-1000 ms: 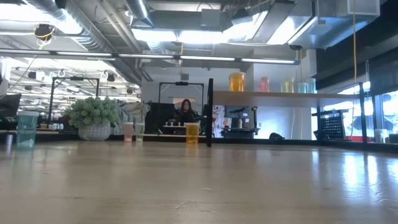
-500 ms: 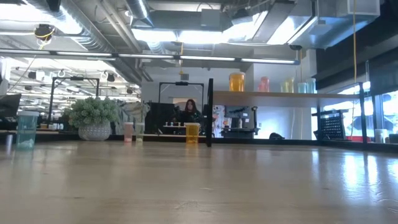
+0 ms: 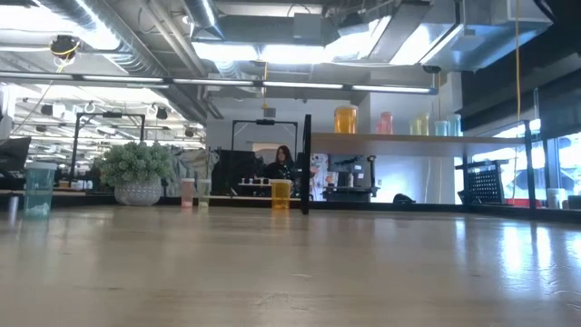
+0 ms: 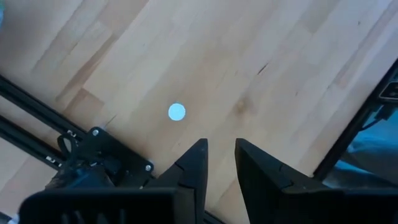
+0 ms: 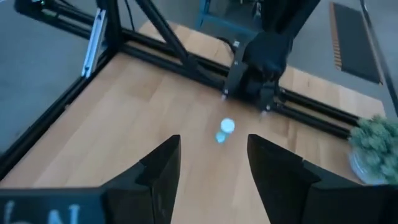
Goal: Pick and place medicine bottles onto shelf by color
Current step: Put the blue pill bottle on the shelf aligned with the other blue pill bottles
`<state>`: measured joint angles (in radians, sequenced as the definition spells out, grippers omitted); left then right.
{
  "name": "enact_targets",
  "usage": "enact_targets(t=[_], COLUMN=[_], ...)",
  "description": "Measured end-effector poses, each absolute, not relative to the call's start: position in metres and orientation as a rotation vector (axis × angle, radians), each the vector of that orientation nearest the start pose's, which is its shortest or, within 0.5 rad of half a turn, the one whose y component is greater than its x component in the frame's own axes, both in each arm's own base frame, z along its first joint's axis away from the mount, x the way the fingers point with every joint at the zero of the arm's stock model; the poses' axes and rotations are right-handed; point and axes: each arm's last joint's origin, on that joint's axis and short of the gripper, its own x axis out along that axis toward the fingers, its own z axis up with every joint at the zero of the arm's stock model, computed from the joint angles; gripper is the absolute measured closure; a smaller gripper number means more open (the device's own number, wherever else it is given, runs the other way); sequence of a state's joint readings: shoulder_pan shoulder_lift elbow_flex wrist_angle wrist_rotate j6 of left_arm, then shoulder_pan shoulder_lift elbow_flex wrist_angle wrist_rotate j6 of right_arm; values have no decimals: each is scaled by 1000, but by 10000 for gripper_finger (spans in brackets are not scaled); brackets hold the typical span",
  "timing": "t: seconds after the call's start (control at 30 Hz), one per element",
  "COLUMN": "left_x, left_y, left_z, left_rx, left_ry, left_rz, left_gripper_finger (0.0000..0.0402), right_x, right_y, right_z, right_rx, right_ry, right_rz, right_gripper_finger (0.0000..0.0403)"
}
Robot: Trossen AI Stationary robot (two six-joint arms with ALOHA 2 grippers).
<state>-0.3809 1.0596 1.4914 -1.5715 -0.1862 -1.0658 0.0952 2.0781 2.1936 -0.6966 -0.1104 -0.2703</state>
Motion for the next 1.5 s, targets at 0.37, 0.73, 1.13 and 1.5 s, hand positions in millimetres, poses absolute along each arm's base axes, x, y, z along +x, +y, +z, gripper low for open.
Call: enact_targets(t=[0.37, 0.73, 1.13, 1.5], left_x=[117, 117, 117, 117], left_y=[-41, -41, -40, -40], left_z=[405, 405, 405, 405], left_rx=[-637, -639, -666, -670], left_ry=[1030, 1030, 1005, 999], left_rz=[408, 411, 452, 460], left_gripper_finger=[326, 326, 327, 330], right_x=[517, 553, 572, 580], right_y=[51, 48, 35, 31], right_z=[299, 239, 208, 186], right_rx=[-251, -245, -203, -137], right_ry=[515, 449, 363, 324], right_rz=[291, 272, 228, 249], right_gripper_finger=[215, 215, 215, 214])
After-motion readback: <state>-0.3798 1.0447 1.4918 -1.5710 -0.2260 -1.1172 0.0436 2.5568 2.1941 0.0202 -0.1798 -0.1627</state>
